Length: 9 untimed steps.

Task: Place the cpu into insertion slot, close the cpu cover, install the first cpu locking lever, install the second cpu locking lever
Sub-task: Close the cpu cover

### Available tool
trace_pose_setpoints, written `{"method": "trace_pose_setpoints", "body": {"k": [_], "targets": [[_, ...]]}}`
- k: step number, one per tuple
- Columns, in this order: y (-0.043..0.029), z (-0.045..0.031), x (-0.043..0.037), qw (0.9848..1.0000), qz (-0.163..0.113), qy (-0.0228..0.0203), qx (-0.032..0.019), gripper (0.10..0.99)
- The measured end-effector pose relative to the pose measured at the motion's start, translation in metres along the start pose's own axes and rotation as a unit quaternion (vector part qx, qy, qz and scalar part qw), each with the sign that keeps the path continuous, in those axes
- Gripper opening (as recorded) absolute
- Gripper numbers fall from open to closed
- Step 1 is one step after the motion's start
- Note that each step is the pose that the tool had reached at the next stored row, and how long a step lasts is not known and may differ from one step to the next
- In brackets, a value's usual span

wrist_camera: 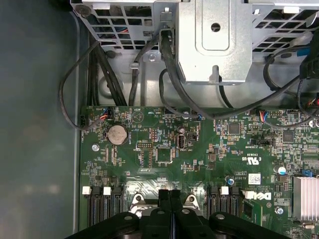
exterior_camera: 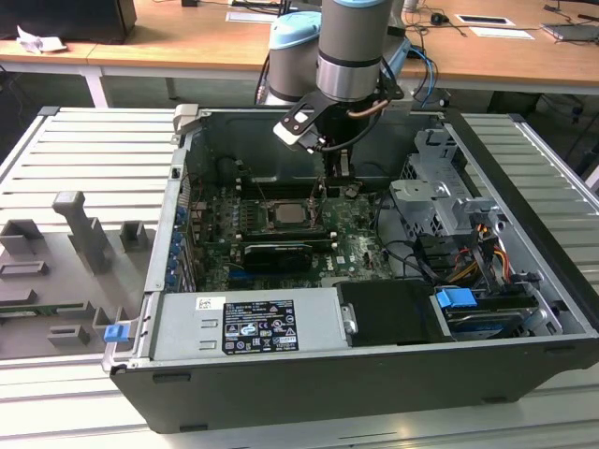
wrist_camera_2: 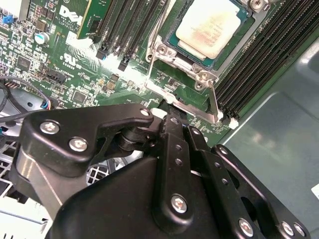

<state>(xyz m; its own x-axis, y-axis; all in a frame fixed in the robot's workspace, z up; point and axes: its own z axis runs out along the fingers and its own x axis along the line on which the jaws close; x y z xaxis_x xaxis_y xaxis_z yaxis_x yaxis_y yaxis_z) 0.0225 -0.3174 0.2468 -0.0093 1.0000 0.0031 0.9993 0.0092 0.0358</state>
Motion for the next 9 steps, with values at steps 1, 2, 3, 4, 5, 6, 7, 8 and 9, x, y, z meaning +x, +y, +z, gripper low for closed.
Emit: {"method": "trace_pose_setpoints", "body": {"k": [1,2,3,4,5,6,7,8,9], "targets": [[-0.0001,0.0000,0.0000,1.0000,0.000,0.0000,0.0000,0.106],[-0.0004,0.0000,0.0000,1.0000,0.000,0.0000,0.0000,0.106],[-0.0005,0.0000,0.0000,1.0000,0.000,0.0000,0.0000,0.106],[-0.0006,0.0000,0.0000,1.0000,0.000,0.0000,0.0000,0.106],[-0.0008,0.0000,0.0000,1.0000,0.000,0.0000,0.0000,0.106],[-0.0009,0.0000,0.0000,1.0000,0.000,0.0000,0.0000,0.106],[-0.0010,0.0000,0.0000,1.0000,0.000,0.0000,0.0000,0.106],[-0.0012,-0.0001,0.0000,1.0000,0.000,0.0000,0.0000,0.106],[-0.0013,-0.0001,0.0000,1.0000,0.000,0.0000,0.0000,0.106]]}}
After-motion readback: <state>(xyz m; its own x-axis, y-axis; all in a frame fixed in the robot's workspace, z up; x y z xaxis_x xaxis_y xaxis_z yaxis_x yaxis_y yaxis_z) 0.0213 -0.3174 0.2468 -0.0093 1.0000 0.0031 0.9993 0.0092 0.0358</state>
